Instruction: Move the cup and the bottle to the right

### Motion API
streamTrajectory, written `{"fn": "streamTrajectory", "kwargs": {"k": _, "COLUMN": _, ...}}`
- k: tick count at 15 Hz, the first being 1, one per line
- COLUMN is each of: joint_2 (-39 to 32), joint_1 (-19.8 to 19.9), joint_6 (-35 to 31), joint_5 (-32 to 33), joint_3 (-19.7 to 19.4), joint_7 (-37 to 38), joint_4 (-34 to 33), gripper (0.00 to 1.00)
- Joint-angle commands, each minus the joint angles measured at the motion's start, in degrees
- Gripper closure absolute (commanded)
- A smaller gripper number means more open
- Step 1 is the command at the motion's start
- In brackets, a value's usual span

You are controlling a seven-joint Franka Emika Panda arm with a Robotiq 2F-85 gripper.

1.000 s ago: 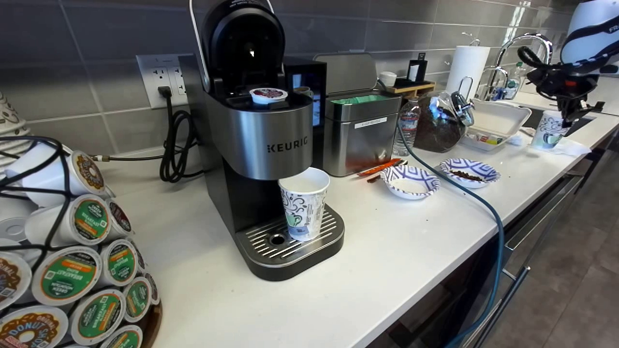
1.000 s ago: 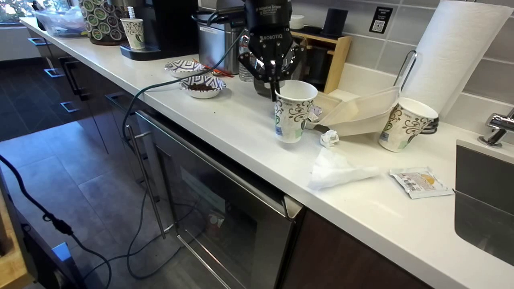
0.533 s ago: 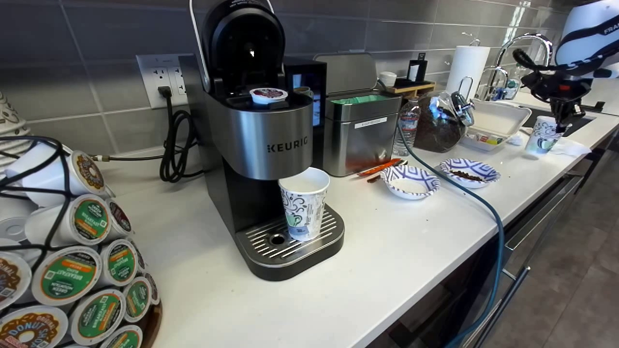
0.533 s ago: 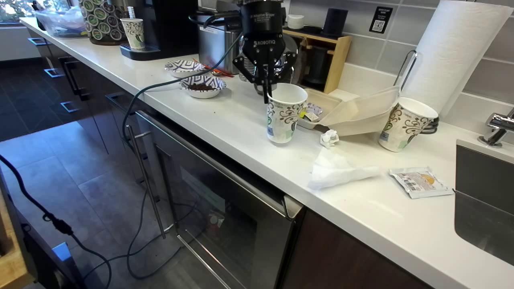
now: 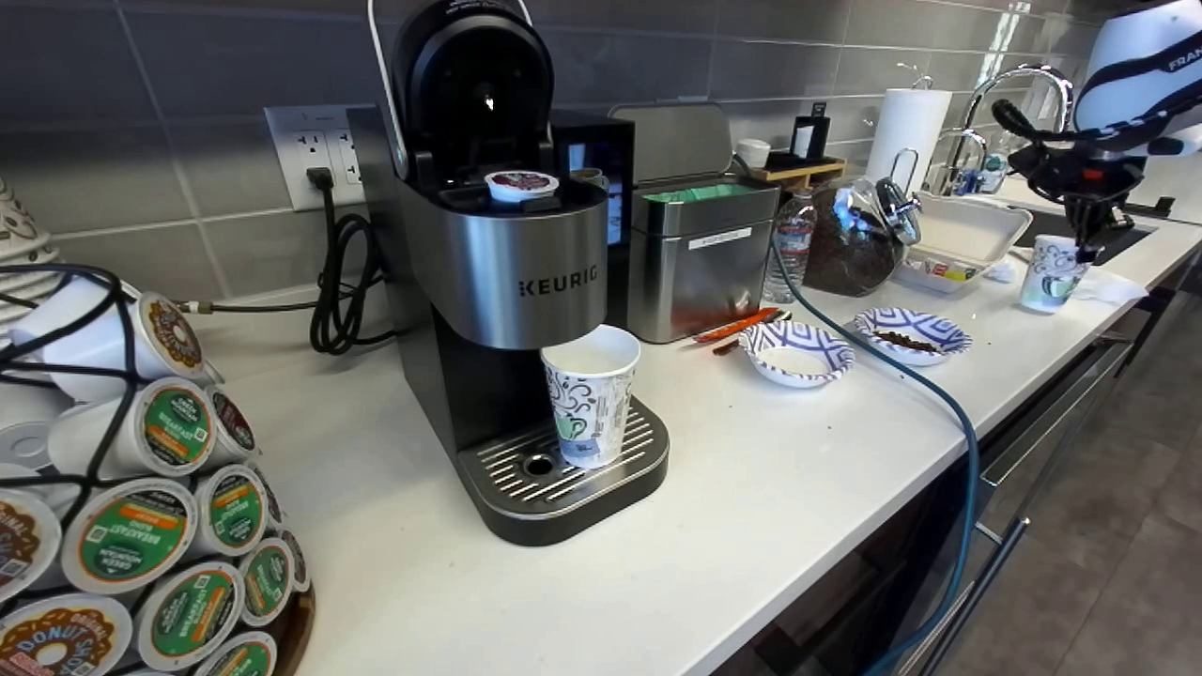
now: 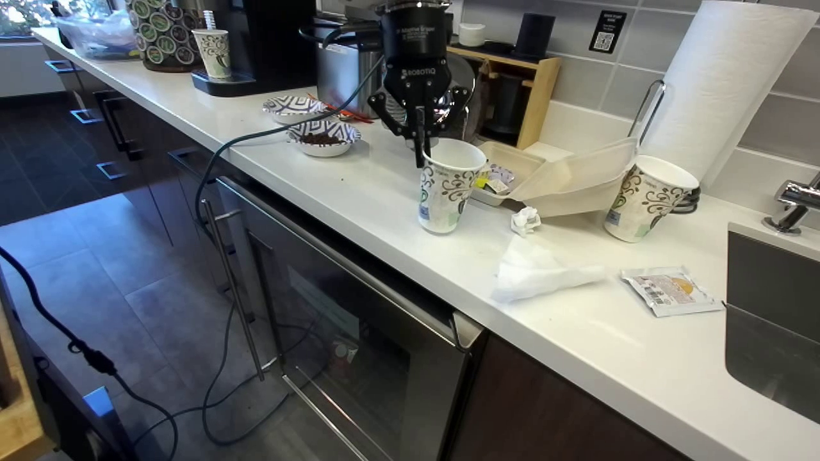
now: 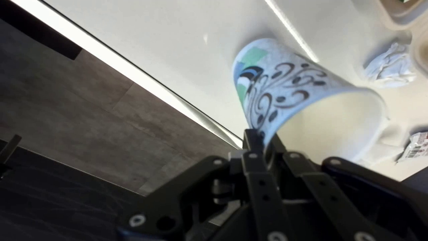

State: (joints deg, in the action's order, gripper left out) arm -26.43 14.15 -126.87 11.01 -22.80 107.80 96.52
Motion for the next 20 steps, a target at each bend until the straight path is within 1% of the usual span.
{"fn": "streamTrajectory", "kwargs": {"k": 1, "joint_2": 0.49, "joint_1": -0.26, "joint_6": -0.25, "joint_5": 0.28, "joint_3": 0.06, "joint_7": 0.51, "joint_4": 1.00, "gripper": 0.57}}
{"fn": "streamTrajectory", "kwargs": {"k": 2, "joint_2": 0.56, "joint_1": -0.24, "joint_6": -0.08, "joint_5": 0.16, "joint_3": 0.09, "joint_7": 0.54, "joint_4": 0.93, "gripper": 0.50}}
{"fn": "streamTrajectory", "kwargs": {"k": 3, "joint_2": 1.19, "joint_1": -0.41, "joint_6": 0.27, "joint_5": 0.09, "joint_3": 0.19, "joint_7": 0.45, "joint_4": 0.79, "gripper": 0.41}}
{"fn": "streamTrajectory", "kwargs": {"k": 4, "joint_2": 2.74, "joint_1": -0.67, "joint_6": 1.41, "joint_5": -0.48, "joint_3": 0.73, "joint_7": -0.44, "joint_4": 0.64, "gripper": 0.35}}
{"fn": "streamTrajectory", "kwargs": {"k": 5, "joint_2": 4.81, "joint_1": -1.02, "joint_6": 1.86, "joint_5": -0.75, "joint_3": 1.41, "joint_7": -1.89, "joint_4": 0.97, "gripper": 0.26}}
{"fn": "streamTrajectory", "kwargs": {"k": 6, "joint_2": 8.19, "joint_1": -2.53, "joint_6": 2.79, "joint_5": 0.99, "joint_3": 1.49, "joint_7": -2.64, "joint_4": 1.96, "gripper": 0.19}}
{"fn": "streamTrajectory", "kwargs": {"k": 7, "joint_2": 10.49, "joint_1": -3.15, "joint_6": 1.45, "joint_5": 1.87, "joint_3": 1.92, "joint_7": -4.28, "joint_4": 3.16, "gripper": 0.13}}
{"fn": "streamTrajectory", "kwargs": {"k": 8, "joint_2": 13.09, "joint_1": -4.19, "joint_6": -0.11, "joint_5": 4.05, "joint_3": 2.21, "joint_7": -6.43, "joint_4": 4.56, "gripper": 0.04}}
{"fn": "streamTrajectory", "kwargs": {"k": 9, "joint_2": 15.73, "joint_1": -5.19, "joint_6": 0.72, "joint_5": 5.75, "joint_3": 2.73, "joint_7": -8.06, "joint_4": 5.32, "gripper": 0.01}}
{"fn": "streamTrajectory", "kwargs": {"k": 12, "joint_2": 24.90, "joint_1": -6.43, "joint_6": 4.84, "joint_5": 5.18, "joint_3": 6.44, "joint_7": -15.56, "joint_4": 9.14, "gripper": 0.00}}
{"fn": "streamTrajectory", "kwargs": {"k": 15, "joint_2": 32.06, "joint_1": -6.29, "joint_6": 9.69, "joint_5": 0.41, "joint_3": 10.00, "joint_7": -23.20, "joint_4": 12.17, "gripper": 0.00}}
{"fn": "streamTrajectory", "kwargs": {"k": 17, "joint_2": 35.82, "joint_1": -6.09, "joint_6": 13.40, "joint_5": -3.07, "joint_3": 11.41, "joint_7": -28.78, "joint_4": 13.40, "gripper": 0.00}}
{"fn": "streamTrajectory", "kwargs": {"k": 18, "joint_2": 36.63, "joint_1": -5.96, "joint_6": 13.68, "joint_5": -3.53, "joint_3": 11.81, "joint_7": -32.45, "joint_4": 13.04, "gripper": 0.00}}
{"fn": "streamTrajectory", "kwargs": {"k": 19, "joint_2": 33.00, "joint_1": -5.08, "joint_6": 12.92, "joint_5": -1.27, "joint_3": 12.40, "joint_7": -27.11, "joint_4": 10.06, "gripper": 0.00}}
{"fn": "streamTrajectory", "kwargs": {"k": 20, "joint_2": 34.47, "joint_1": -5.01, "joint_6": 13.41, "joint_5": -1.89, "joint_3": 12.77, "joint_7": -29.30, "joint_4": 10.60, "gripper": 0.00}}
